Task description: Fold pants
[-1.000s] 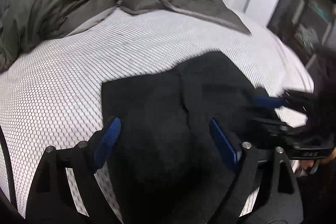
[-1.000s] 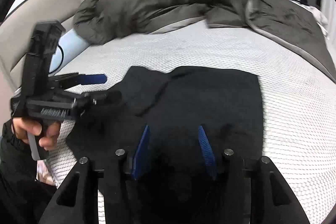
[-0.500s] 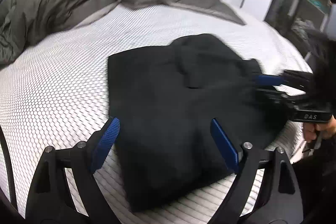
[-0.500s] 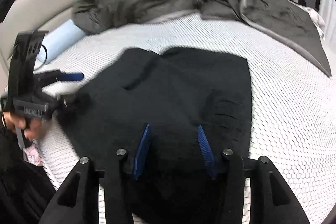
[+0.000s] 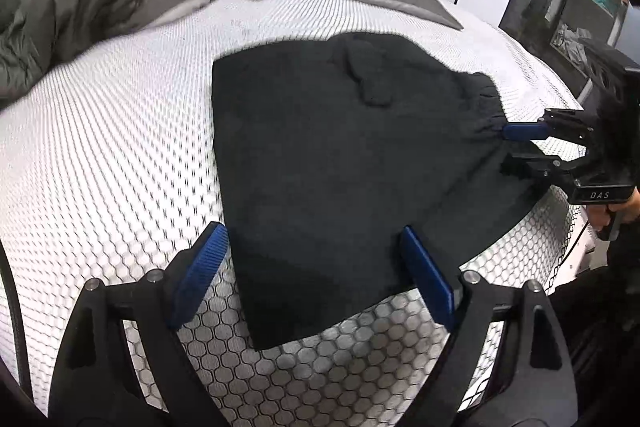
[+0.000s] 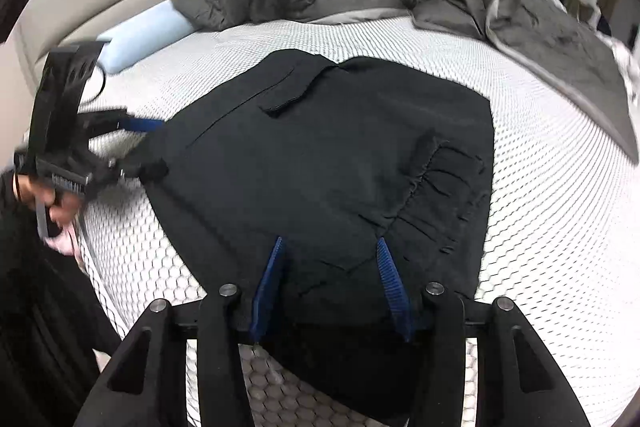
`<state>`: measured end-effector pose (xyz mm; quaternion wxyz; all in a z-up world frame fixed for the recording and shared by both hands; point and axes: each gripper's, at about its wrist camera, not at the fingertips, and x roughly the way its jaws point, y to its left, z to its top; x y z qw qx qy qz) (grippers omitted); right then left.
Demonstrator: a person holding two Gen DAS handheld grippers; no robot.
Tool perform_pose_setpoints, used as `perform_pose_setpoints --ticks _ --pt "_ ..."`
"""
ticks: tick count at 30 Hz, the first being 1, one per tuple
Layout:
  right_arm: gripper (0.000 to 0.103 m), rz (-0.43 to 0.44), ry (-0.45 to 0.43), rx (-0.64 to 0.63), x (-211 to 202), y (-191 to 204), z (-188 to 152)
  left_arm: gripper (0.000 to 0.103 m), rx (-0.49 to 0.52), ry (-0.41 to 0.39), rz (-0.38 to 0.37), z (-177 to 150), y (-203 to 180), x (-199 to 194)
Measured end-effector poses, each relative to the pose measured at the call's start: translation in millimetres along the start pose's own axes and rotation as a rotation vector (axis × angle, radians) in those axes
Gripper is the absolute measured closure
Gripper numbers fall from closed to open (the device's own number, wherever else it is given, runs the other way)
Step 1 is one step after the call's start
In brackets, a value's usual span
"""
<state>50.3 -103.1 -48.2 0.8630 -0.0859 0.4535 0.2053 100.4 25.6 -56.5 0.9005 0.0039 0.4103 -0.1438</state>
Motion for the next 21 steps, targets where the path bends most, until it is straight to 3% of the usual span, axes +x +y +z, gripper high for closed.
perform_pose_setpoints --ticks 4,6,9,11,13,17,18,21 --pt "0.048 0.024 -0.071 0.034 -15.8 2.9 14.1 0.016 0.018 -0.079 -0.02 18.9 -5.3 -12.3" --pt "0.045 0.007 -0.101 0.077 -11.8 2.3 32.6 0.016 0.012 -0.08 -0.035 36.2 -2.5 -4.5" --pt "0.045 -0.005 -0.056 0.138 18.6 -1.4 61.5 0.019 0.02 -0.049 -0.011 60.1 3.8 23.2" --pt "0.046 -0.015 0.008 0.107 47.5 7.3 74.5 0.033 -0.014 0.039 -0.004 68.4 11.3 55.3" --pt "0.047 -0.048 0.091 0.074 73.0 12.1 74.9 0.032 -0.045 0.062 -0.025 63.8 18.9 67.5" --pt "0.052 -0.122 0.104 0.068 61.3 -10.6 59.8 0.032 -0.038 0.046 -0.013 58.0 24.8 56.6" --pt "0.058 -0.1 0.094 0.08 53.6 -18.5 55.1 0.031 -0.036 0.047 0.004 56.1 26.7 55.1" --pt "0.058 -0.044 0.047 0.094 33.4 -30.3 46.2 0.03 -0.074 0.052 0.022 53.3 33.1 44.9"
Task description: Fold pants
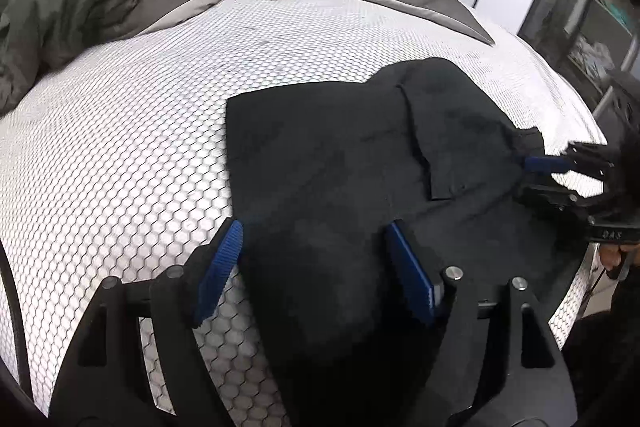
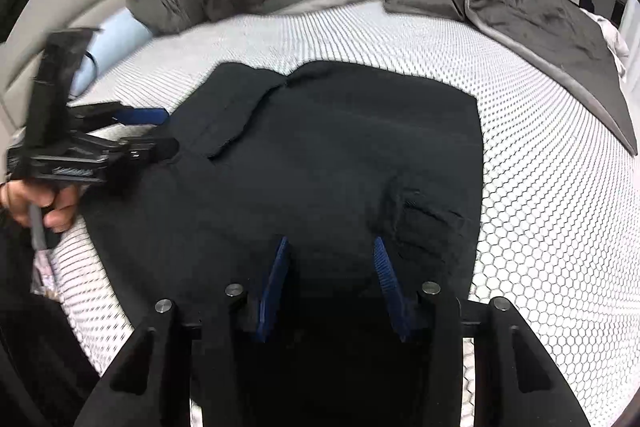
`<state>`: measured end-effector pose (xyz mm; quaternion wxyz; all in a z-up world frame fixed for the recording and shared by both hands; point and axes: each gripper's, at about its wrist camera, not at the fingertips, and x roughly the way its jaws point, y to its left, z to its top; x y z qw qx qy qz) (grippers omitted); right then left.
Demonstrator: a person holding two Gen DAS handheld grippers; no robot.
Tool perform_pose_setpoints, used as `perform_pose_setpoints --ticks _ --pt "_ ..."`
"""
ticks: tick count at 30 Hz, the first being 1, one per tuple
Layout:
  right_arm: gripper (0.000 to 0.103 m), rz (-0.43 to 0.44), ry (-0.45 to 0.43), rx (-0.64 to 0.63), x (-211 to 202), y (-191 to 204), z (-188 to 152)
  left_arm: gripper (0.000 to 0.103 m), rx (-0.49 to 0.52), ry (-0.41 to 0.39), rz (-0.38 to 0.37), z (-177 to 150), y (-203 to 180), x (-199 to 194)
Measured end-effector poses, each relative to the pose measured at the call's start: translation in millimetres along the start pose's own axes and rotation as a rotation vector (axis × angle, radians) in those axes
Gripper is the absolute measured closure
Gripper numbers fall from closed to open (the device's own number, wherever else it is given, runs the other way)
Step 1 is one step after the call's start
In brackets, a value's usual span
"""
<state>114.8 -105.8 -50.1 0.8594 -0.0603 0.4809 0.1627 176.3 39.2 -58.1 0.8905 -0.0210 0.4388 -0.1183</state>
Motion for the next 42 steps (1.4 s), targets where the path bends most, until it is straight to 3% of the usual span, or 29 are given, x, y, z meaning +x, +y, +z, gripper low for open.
perform_pose_setpoints --ticks 4,8,11,14,16,18,19,22,26,29,32,34,35,38,40,42 --pt "0.055 0.019 -0.056 0.029 -17.7 1.8 11.6 0.032 0.009 -0.058 0.011 12.9 -1.3 -16.9" --pt "0.054 -0.054 -0.095 0.046 -2.8 9.4 49.4 0.033 -0.011 -0.044 0.035 42.0 3.9 7.7" --pt "0.054 -0.097 -0.031 0.022 31.2 19.1 70.7 0.033 -0.06 0.003 0.027 50.2 11.8 33.0" --pt "0.055 -0.152 0.073 -0.022 62.1 12.0 65.9 0.032 -0.11 0.012 0.007 48.5 24.1 38.5" --pt "0.055 -0.155 0.065 0.026 54.5 -9.1 62.9 0.032 -0.12 0.005 0.032 45.8 30.5 34.0" --pt "0.052 -0.231 0.053 0.09 37.6 -38.1 53.2 0.032 -0.131 0.0 0.031 42.7 35.5 29.5" --pt "0.042 -0.219 0.044 0.132 30.1 -53.1 46.8 0.032 -0.137 -0.001 0.032 46.8 40.3 31.2" --pt "0.042 -0.026 -0.016 0.26 12.2 -84.9 29.3 0.032 -0.153 -0.017 0.021 40.8 43.5 14.9" --pt "0.042 0.095 -0.07 0.342 -16.2 -95.8 12.0 0.03 -0.185 -0.077 -0.056 15.8 45.2 -26.1" --pt "0.042 0.193 -0.045 0.347 -18.6 -83.8 -1.7 0.03 -0.218 -0.079 -0.09 -5.2 39.8 -38.1" --pt "0.051 0.151 0.005 0.269 -5.4 -63.2 -8.6 0.03 -0.233 -0.053 -0.067 -22.4 28.2 -36.0" --pt "0.074 0.131 -0.01 0.256 -4.9 -58.2 -10.2 0.03 -0.228 -0.027 -0.055 -30.5 17.0 -29.7" --pt "0.079 0.127 -0.05 0.252 -14.6 -57.2 -8.0 0.03 -0.221 -0.023 -0.05 -34.9 13.5 -28.0" --pt "0.082 0.115 -0.109 0.214 -41.4 -52.2 -10.4 0.03 -0.176 -0.009 -0.038 -37.6 4.5 -24.5" --pt "0.08 0.044 -0.03 0.202 -27.7 -53.7 -17.8 0.03 -0.166 -0.005 -0.045 -34.8 4.6 -20.1" --pt "0.077 0.091 -0.011 0.262 -17.2 -62.6 -23.6 0.03 -0.178 -0.001 -0.064 -35.3 6.5 -19.7"
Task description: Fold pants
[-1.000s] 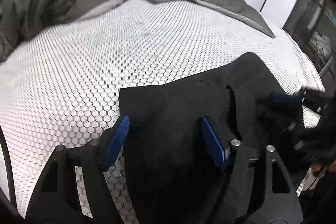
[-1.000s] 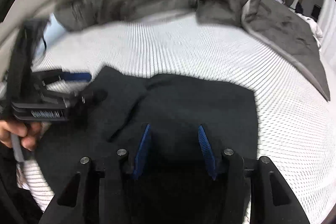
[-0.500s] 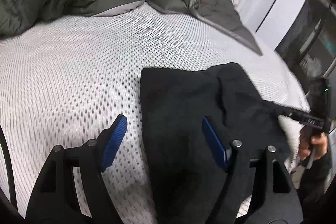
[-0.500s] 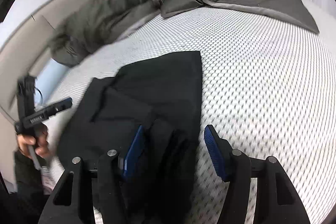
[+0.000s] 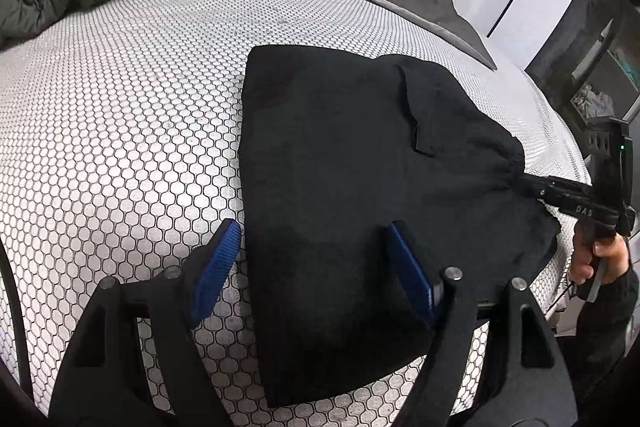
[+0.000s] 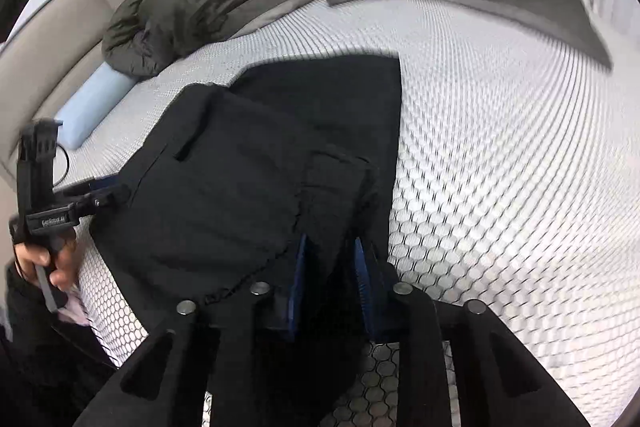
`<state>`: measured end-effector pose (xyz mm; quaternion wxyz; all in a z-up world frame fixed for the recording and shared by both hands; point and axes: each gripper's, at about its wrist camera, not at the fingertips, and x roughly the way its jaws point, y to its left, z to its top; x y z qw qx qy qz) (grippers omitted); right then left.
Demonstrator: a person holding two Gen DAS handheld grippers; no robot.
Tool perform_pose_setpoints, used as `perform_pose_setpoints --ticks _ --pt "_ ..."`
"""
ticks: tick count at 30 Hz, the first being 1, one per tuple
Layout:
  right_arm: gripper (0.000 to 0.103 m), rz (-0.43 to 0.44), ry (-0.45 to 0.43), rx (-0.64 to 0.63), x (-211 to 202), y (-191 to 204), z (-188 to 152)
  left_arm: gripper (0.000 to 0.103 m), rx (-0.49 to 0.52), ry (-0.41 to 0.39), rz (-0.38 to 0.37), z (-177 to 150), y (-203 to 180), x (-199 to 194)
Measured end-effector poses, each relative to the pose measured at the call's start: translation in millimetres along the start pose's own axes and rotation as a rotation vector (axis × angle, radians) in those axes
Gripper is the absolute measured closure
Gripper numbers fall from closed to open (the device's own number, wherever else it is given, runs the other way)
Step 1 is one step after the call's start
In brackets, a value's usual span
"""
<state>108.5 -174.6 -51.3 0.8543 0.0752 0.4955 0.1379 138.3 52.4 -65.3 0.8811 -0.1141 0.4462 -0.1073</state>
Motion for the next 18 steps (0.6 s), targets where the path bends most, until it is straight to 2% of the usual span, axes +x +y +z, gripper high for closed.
perform_pose_setpoints --ticks 2,3,4,5,7,9,10,12,13,18 --pt "0.062 0.06 -0.037 0.036 -14.9 -5.9 5.3 0.03 -0.029 0.003 -0.042 0.0 4.0 -1.5" --pt "0.045 0.076 -0.066 0.056 -23.2 -11.0 6.3 0.03 -0.043 0.005 -0.062 -0.2 6.5 -1.5" --pt "0.034 0.092 -0.098 0.085 -30.1 -16.6 6.4 0.03 -0.054 0.007 -0.078 -1.0 8.6 -1.3" --pt "0.034 0.119 -0.116 0.128 -33.8 -23.6 6.4 0.03 -0.06 0.013 -0.086 -2.0 9.9 -0.1" --pt "0.034 0.182 -0.093 0.197 -25.5 -34.6 8.1 0.03 -0.081 0.033 -0.09 -3.4 12.2 5.8" --pt "0.035 0.202 -0.027 0.241 -7.6 -39.9 3.0 0.036 -0.087 0.055 -0.111 -0.5 14.0 10.8" --pt "0.043 0.204 -0.002 0.248 0.8 -39.6 1.9 0.043 -0.09 0.064 -0.123 1.8 15.7 12.2" --pt "0.059 0.224 -0.006 0.248 10.8 -35.2 9.6 0.051 -0.09 0.07 -0.134 10.5 19.1 15.6" --pt "0.062 0.217 -0.006 0.246 13.3 -32.8 13.5 0.054 -0.091 0.066 -0.133 15.9 20.5 16.5" --pt "0.069 0.144 -0.074 0.228 28.8 -24.8 44.2 0.058 -0.098 0.007 -0.054 50.9 32.4 29.8"
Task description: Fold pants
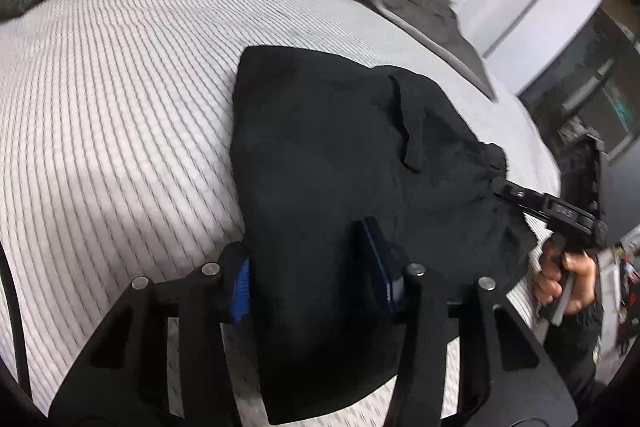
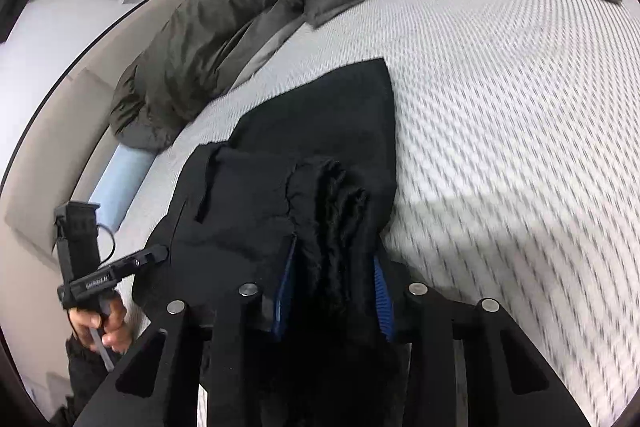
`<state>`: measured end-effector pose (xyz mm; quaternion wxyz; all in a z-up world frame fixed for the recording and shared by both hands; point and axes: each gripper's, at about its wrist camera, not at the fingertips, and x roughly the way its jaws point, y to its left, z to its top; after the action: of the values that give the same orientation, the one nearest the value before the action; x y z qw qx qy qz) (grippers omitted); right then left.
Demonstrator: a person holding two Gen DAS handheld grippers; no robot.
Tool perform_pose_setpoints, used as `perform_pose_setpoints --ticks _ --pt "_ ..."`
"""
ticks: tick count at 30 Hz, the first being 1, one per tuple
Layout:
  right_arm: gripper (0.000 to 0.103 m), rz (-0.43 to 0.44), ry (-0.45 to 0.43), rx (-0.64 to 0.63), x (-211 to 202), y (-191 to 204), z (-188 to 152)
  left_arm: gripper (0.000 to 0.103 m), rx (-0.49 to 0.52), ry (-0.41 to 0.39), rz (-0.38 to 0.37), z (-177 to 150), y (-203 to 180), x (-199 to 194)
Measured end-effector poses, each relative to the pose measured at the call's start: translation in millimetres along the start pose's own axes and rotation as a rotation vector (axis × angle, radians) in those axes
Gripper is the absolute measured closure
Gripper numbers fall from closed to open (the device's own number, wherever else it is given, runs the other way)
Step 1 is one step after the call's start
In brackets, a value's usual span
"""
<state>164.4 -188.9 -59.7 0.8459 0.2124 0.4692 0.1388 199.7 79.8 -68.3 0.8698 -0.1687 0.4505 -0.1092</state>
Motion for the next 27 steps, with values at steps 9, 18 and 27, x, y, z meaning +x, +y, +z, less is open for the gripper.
perform_pose_setpoints --ticks 9,18,27 --pt "0.046 -0.149 -0.05 -0.092 7.9 13.0 23.4 0.052 0.001 -0.056 0.115 10.6 12.9 2.1" --pt "0.014 -0.138 -0.095 -0.216 -37.5 43.4 -20.4 0.01 0.205 -0.251 0.259 -39.5 -41.6 -54.4" --pt "0.013 -0.278 0.04 -0.263 -13.0 43.3 -46.2 0.01 0.161 -0.256 0.277 -55.8 -32.8 -60.0"
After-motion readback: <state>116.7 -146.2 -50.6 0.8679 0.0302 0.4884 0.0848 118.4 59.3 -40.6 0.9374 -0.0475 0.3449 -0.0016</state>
